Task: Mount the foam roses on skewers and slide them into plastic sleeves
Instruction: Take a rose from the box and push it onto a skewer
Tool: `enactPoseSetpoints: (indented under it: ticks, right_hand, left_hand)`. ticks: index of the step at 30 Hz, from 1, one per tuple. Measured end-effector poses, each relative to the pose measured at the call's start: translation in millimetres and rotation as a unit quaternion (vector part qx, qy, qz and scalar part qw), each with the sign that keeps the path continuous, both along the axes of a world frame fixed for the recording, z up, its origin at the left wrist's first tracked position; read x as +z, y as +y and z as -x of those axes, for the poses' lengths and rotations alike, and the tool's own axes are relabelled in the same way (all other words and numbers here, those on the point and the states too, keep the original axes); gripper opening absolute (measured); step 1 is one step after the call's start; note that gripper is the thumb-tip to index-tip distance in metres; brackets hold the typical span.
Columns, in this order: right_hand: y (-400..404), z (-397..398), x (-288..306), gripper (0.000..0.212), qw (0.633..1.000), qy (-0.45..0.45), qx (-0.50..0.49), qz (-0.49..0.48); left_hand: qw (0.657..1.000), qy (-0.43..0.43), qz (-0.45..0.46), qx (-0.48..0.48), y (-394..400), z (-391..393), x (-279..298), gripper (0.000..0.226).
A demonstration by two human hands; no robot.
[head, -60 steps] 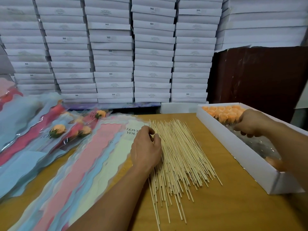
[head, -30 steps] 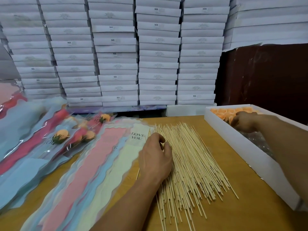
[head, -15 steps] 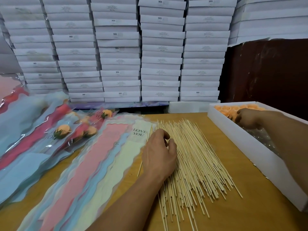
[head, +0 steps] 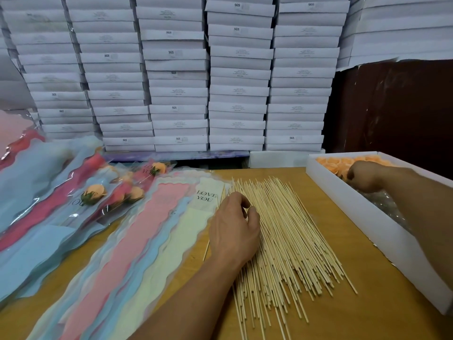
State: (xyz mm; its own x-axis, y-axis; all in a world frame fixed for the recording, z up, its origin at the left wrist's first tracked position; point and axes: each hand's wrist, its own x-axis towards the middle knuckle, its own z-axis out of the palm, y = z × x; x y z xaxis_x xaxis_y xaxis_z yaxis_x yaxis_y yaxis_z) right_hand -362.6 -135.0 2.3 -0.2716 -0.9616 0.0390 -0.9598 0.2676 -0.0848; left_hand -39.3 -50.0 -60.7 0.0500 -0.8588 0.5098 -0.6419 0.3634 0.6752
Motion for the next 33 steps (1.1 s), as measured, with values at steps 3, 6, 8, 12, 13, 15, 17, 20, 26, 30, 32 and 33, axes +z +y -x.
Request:
enactPoseSetpoints:
  ticks: [3,6,8,12,13,15,17,20,26,30,32,33]
  right_hand:
    - [0.7,1.3,-0.8,0.023,1.000,0.014,-0.008,-0.001]
    - [1.7,1.3,-0.1,0.016,1.000,0.020,-0.009,0.007]
    - [2.6,1.0,0.7,0.012,1.000,0.022,-0.013,0.013]
    - [5.9,2.2,3.8,0.016,0.999,0.032,-0.017,0.006]
    - [7.0,2.0,5.1,0.017,0.999,0.039,-0.016,0.005]
    - [8.7,1.4,7.3,0.020,0.999,0.046,-0.015,0.010]
    - [9.9,0.9,8.5,0.022,0.999,0.043,-0.015,0.016]
    - [11.3,1.5,9.0,0.026,0.999,0.029,-0.018,0.033]
    - [16.4,4.8,13.9,0.030,0.996,-0.037,-0.020,0.083]
    - [27.2,2.1,17.5,0.037,0.990,-0.077,-0.022,0.113]
    - [33.0,-1.9,20.5,0.039,0.987,-0.089,-0.016,0.130]
    - [35.5,-4.0,23.0,0.040,0.986,-0.091,-0.010,0.138]
  left_hand:
    - [1.000,-0.001,0.000,0.001,-0.6,0.1,0.3,0.005]
    - [1.000,-0.003,-0.001,0.002,-1.5,0.4,0.2,0.005]
    - [1.000,-0.003,-0.003,0.002,-1.7,0.5,-0.1,0.005]
    - [1.000,-0.001,-0.003,0.002,-1.5,0.6,-0.2,0.005]
    - [1.000,-0.001,-0.002,0.003,-1.6,0.6,-0.1,0.005]
    - [1.000,-0.001,-0.002,0.004,-1.6,0.5,-0.1,0.005]
    - [1.000,0.001,-0.002,0.004,-1.4,0.4,-0.4,0.006]
    - [1.000,0.002,-0.003,0.001,-0.7,0.4,-0.5,0.006]
    - [1.000,0.005,-0.001,0.000,-1.7,0.3,0.0,0.006]
    - [1.000,0.008,-0.003,-0.001,-1.2,0.0,-0.3,0.006]
    - [1.000,0.009,-0.003,-0.002,-1.0,0.0,-0.1,0.006]
    - [1.000,0.009,-0.004,-0.002,-1.0,0.1,-0.1,0.006]
